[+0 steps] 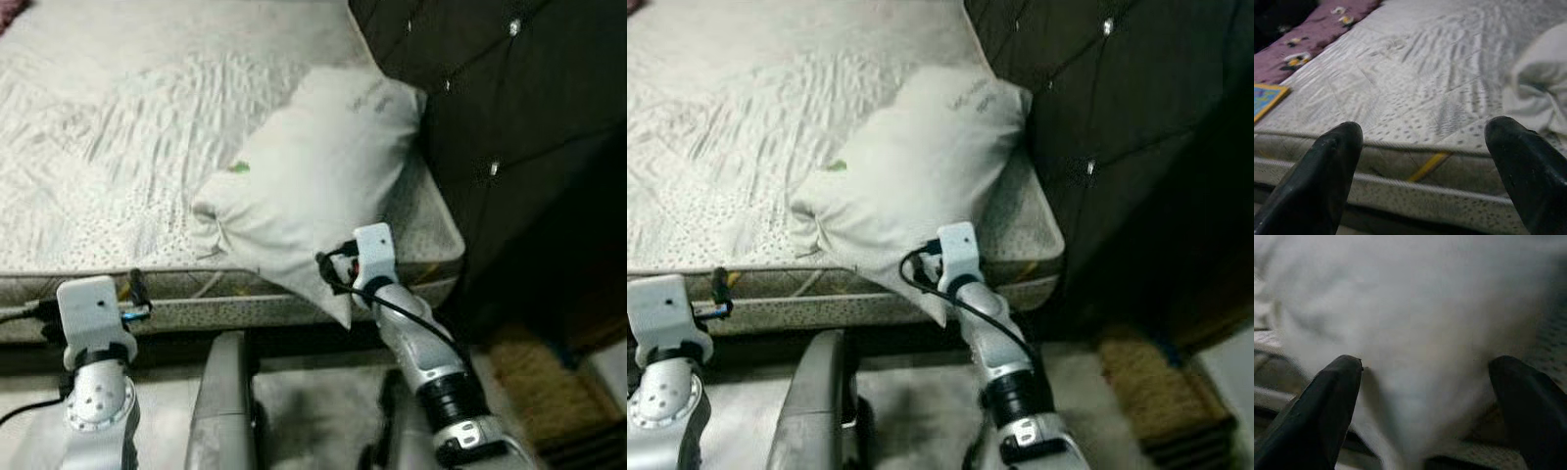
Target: Clean up the room
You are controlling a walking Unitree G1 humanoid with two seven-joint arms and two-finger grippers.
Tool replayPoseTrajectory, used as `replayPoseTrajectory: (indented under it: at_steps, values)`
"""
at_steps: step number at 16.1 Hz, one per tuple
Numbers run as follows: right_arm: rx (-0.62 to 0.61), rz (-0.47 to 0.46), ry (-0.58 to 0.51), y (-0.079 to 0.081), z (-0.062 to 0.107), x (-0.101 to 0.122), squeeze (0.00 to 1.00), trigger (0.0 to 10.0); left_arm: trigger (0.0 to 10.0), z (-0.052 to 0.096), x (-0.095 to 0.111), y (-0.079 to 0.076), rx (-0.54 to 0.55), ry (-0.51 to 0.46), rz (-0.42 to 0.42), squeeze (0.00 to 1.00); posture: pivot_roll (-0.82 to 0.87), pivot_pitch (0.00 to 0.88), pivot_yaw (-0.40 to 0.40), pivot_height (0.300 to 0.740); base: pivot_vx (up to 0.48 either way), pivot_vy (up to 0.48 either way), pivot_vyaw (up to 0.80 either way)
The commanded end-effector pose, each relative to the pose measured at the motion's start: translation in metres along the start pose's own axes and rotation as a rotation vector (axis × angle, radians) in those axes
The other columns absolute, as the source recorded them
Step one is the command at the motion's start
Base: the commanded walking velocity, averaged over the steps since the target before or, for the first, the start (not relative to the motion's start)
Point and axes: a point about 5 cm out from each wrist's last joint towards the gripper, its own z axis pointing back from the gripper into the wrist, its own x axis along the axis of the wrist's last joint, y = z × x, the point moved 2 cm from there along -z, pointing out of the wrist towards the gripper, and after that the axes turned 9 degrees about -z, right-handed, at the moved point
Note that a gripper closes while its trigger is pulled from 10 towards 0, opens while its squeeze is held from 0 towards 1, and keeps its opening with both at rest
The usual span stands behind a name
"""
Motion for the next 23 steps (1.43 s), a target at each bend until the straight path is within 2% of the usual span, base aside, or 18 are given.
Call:
replayPoseTrajectory:
  at_steps: [1,5,13,19,21,23]
  values:
    - [-0.028,-0.016,-0.034,-0.005,0.000,0.005,0.00,10.0,10.0,-0.002,0.003,-0.002,-0.032,-0.024,0.013,0.00,0.06,0.083,-0.031,0.535,0.000,0.000,0.00]
    - [-0.042,-0.037,-0.059,-0.008,0.000,0.009,0.00,10.0,10.0,-0.002,0.008,-0.006,-0.052,-0.048,0.030,0.00,0.05,0.073,-0.032,0.535,0.122,0.000,0.00]
    - [-0.031,-0.037,-0.101,-0.005,-0.003,0.018,0.00,10.0,10.0,-0.003,0.011,-0.010,-0.073,-0.062,0.049,0.00,0.05,0.061,-0.036,0.535,0.311,0.000,0.00]
    - [-0.015,-0.031,-0.088,-0.003,-0.003,0.015,0.00,10.0,10.0,-0.002,0.009,-0.014,-0.087,-0.052,0.052,0.00,0.05,0.062,-0.038,0.535,0.327,0.000,0.00]
    - [-0.009,-0.025,-0.078,-0.003,-0.003,0.013,0.00,10.0,10.0,-0.001,0.012,-0.015,-0.085,-0.065,0.079,0.00,0.05,0.060,-0.039,0.535,0.000,0.000,0.00]
    - [0.002,-0.010,-0.048,-0.004,-0.003,0.009,0.00,10.0,10.0,-0.001,0.008,-0.016,-0.075,-0.029,0.073,0.00,0.06,0.058,-0.039,0.535,0.000,0.000,0.00]
